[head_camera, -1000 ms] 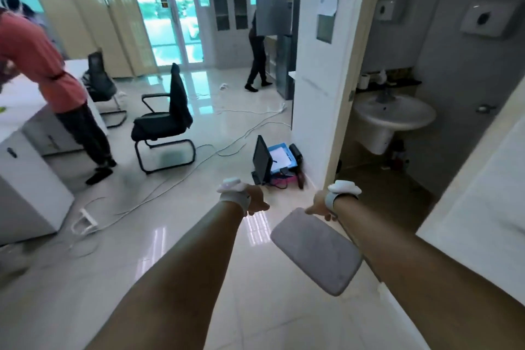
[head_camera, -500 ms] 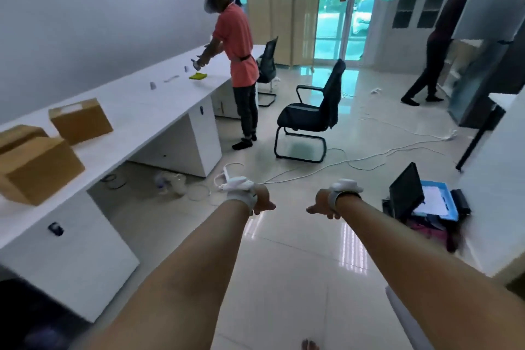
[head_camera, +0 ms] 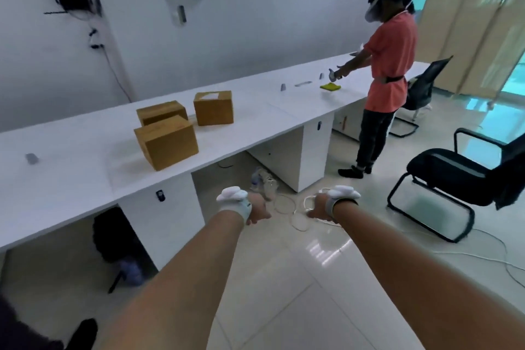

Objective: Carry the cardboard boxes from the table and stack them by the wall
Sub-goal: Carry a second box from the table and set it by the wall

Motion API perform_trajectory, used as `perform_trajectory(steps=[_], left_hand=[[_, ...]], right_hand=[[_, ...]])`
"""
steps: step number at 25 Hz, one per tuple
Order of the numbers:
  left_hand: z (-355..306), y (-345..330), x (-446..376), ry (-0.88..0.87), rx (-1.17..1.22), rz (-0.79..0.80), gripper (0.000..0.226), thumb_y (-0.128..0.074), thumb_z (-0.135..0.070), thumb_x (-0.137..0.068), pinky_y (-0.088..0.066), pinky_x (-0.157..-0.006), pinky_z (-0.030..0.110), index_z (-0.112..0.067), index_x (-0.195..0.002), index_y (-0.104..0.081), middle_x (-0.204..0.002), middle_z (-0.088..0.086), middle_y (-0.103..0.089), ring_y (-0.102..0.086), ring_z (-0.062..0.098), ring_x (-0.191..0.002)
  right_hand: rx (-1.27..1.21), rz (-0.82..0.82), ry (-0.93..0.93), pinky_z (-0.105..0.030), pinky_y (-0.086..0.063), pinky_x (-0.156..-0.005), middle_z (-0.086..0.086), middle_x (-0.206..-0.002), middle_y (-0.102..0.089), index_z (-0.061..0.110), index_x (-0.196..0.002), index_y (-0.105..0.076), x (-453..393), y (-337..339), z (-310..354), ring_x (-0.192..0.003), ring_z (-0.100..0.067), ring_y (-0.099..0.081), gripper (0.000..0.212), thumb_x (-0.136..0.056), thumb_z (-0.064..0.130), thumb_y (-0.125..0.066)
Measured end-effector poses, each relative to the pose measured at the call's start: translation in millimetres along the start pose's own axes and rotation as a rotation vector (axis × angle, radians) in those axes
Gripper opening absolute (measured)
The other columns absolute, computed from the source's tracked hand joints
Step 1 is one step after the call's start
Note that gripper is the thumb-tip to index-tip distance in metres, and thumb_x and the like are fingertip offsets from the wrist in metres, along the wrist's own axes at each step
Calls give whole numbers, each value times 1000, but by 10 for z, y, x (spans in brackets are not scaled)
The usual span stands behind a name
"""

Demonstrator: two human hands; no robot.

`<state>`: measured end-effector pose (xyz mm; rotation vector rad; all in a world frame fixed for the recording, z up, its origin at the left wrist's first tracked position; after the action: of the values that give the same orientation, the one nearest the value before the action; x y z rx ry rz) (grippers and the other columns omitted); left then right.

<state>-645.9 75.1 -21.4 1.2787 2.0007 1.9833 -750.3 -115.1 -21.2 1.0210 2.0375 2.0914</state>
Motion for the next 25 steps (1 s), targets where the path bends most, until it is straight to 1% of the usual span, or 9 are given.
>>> perform_trajectory(steps=[2, 4, 8, 10, 12, 18, 21, 23, 25], left_hand=[[293, 141, -126, 63, 16, 6, 44, -52, -42, -97, -59, -89, 37, -5, -114, -69, -100, 11, -77, -67, 24, -71], [629, 270, -304, 120, 62, 10, 47, -51, -43, -98, -59, -89, 38, -3, -115, -68, -105, 11, -76, -68, 24, -76], [1301, 506, -728, 200, 124, -18, 46, -52, -44, -97, -59, -86, 36, -6, -115, -68, -103, 9, -76, -68, 23, -74], [1697, 694, -1022, 240, 140, -26, 46, -51, -45, -96, -59, -86, 36, -7, -116, -67, -102, 8, -76, -70, 22, -74], [2084, 899, -1265, 276, 174, -30, 45, -52, -46, -96, -59, -85, 34, -9, -116, -67, -100, 5, -77, -72, 20, -76], [3026, 1622, -1948, 336, 210, -45, 44, -52, -47, -95, -59, -86, 33, -10, -113, -69, -101, 4, -76, -73, 21, -86], [3269, 1839, -2216, 354, 219, -33, 45, -52, -46, -96, -57, -87, 33, -9, -114, -69, -103, 6, -77, -71, 21, -81], [3436, 1958, -2437, 388, 277, -49, 42, -53, -44, -95, -56, -84, 32, -10, -116, -68, -103, 7, -77, -68, 21, -77], [3562, 2055, -2613, 425, 311, -38, 42, -53, -42, -96, -54, -78, 31, -10, -120, -64, -100, 7, -75, -65, 21, -76]], right_hand=[[58, -2, 70, -31, -49, -79, 2, -77, -61, 18, -72, -53, -352, 156, 264, -70, -19, -57, 54, -79, 71, -49], [71, 8, 125, -32, -49, -81, 0, -82, -60, 18, -72, -48, -779, 285, 580, -75, -24, -55, 52, -78, 70, -53], [49, 25, 195, -35, -46, -78, 5, -95, -56, 30, -107, -59, -1531, 544, 1171, -84, -23, -48, 59, -68, 73, -51], [65, 20, 218, -32, -48, -81, 3, -95, -61, 24, -106, -60, -2030, 669, 1557, -86, -26, -55, 61, -71, 72, -51], [70, 11, 247, -37, -53, -90, -1, -105, -67, 25, -113, -64, -2438, 826, 1930, -96, -29, -63, 79, -59, 79, -45], [139, 27, 271, -37, -53, -91, 2, -103, -68, 26, -105, -67, -3270, 1440, 2837, -98, -25, -65, 66, -68, 76, -45], [183, 33, 326, -36, -55, -86, -3, -97, -71, 20, -82, -61, -3719, 1658, 3159, -85, -26, -66, 56, -74, 74, -45], [193, 51, 377, -35, -54, -83, -4, -96, -71, 18, -77, -58, -4008, 1814, 3359, -80, -26, -63, 53, -80, 70, -47], [186, 29, 409, -35, -52, -82, -2, -83, -67, 16, -73, -55, -4174, 1972, 3492, -79, -25, -62, 52, -85, 66, -47]])
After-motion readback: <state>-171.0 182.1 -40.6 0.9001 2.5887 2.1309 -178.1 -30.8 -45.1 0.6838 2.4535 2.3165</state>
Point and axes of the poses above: each hand's wrist, its own x-axis away from the middle knuckle, its own y-axis out of the back of the hand, z = x × y, the point moved 4 cm from there along -x, towards the middle knuckle
